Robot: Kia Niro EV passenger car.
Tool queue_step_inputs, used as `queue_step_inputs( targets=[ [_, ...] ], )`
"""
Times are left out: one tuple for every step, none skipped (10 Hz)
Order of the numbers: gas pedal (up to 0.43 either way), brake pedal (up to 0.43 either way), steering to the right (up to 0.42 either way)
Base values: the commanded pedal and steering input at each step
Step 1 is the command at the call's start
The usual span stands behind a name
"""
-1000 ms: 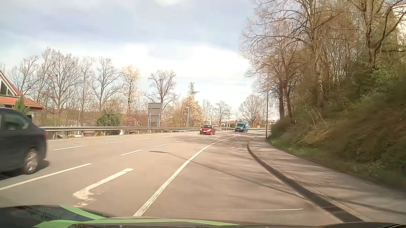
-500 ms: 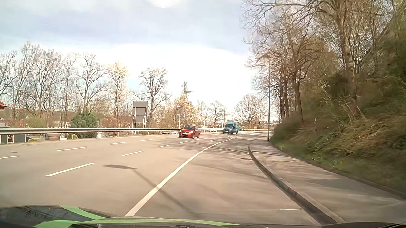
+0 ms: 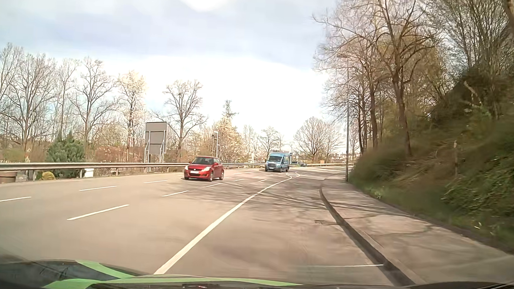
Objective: Follow the waypoints while adhering to traffic rules and regulations
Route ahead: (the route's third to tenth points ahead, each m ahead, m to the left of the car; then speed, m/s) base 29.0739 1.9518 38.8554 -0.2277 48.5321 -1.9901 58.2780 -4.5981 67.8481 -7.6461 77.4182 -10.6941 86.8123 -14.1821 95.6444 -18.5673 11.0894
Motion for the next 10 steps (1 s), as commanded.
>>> queue_step_inputs(
  targets=[
    [0.138, 0.0, 0.01],
    [0.13, 0.0, 0.009],
    [0.13, 0.0, 0.01],
    [0.13, 0.0, 0.011],
    [0.13, 0.0, 0.013],
    [0.118, 0.0, 0.017],
    [0.118, 0.0, 0.022],
    [0.118, 0.0, 0.026],
    [0.118, 0.0, 0.027],
    [0.118, 0.0, 0.027]
  ],
)
